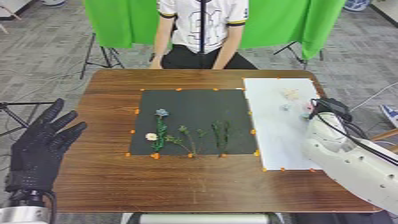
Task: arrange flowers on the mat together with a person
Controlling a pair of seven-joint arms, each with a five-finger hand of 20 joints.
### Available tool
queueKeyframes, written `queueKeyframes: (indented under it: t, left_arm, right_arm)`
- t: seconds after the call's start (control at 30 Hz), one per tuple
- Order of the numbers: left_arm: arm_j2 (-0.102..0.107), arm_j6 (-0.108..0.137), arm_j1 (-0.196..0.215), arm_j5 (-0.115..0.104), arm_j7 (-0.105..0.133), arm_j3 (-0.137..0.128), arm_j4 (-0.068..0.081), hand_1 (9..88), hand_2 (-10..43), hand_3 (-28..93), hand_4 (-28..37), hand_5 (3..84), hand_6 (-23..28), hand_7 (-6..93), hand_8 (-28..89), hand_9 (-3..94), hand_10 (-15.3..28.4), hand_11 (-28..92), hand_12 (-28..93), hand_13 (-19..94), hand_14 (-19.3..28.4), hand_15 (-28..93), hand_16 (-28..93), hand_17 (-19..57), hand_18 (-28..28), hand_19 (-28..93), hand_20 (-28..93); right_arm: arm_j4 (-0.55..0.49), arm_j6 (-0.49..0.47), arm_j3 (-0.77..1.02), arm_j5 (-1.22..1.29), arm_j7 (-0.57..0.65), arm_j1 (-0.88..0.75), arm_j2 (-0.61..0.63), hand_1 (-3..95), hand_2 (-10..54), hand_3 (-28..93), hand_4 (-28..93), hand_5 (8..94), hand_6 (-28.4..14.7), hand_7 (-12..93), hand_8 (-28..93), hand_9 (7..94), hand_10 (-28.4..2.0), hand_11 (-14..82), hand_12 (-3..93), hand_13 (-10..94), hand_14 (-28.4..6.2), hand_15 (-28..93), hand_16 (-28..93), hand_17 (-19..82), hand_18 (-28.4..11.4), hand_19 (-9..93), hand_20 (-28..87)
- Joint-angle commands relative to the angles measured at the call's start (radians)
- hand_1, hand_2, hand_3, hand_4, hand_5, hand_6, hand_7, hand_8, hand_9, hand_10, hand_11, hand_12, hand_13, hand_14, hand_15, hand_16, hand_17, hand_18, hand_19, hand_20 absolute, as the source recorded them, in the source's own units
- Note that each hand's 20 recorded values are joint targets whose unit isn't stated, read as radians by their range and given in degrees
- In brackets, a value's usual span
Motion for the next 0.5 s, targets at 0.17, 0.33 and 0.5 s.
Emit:
queueKeyframes:
  t: [0.17, 0.33, 0.5]
  left_arm:
    - [-0.009, 0.001, 0.011, 0.001, -0.009, 0.004, 0.007, 21.5, 6.5, 76, -23.9, 29.9, 4.4, 10.0, -8, 28.2, 14.2, 17, 12, 20, 21.6, 45, -5, -9.7, 19.2, 38, 15]
    - [0.075, 0.032, 0.042, -0.068, 0.069, 0.006, 0.008, 21.5, 6.5, 76, -23.8, 29.9, 4.4, 9.9, -8, 28.2, 14.2, 17, 12, 20, 21.6, 45, -5, -9.7, 19.2, 38, 15]
    - [-0.028, -0.011, -0.008, 0.027, -0.030, 0.010, 0.009, 21.5, 6.4, 76, -23.8, 29.8, 4.4, 9.9, -8, 28.3, 14.3, 17, 12, 20, 21.6, 45, -5, -9.7, 19.2, 38, 15]
  right_arm:
    - [-0.133, -0.054, 0.117, -0.002, -0.036, -0.084, 0.016, 52.7, -9.5, 70, -28, 57.4, -1.0, 13, -12, 72.2, -16.9, 18.4, 16.0, 75, -9.7, 47, 21, 38, -22.9, 74, -10]
    - [-0.100, -0.064, 0.072, 0.029, -0.045, -0.034, 0.011, 51.2, -9.5, 71, -28, 53.2, -0.7, 12, -12, 67.4, -18.7, 16.6, 14.8, 72, -12.3, 47, 19, 36, -24.7, 71, -8]
    - [-0.064, -0.068, 0.049, 0.048, -0.044, -0.010, 0.013, 50.5, -9.5, 72, -28, 53.1, -0.6, 12, -12, 67.0, -18.9, 16.1, 14.5, 71, -13.3, 48, 15, 35, -25.2, 70, -5]
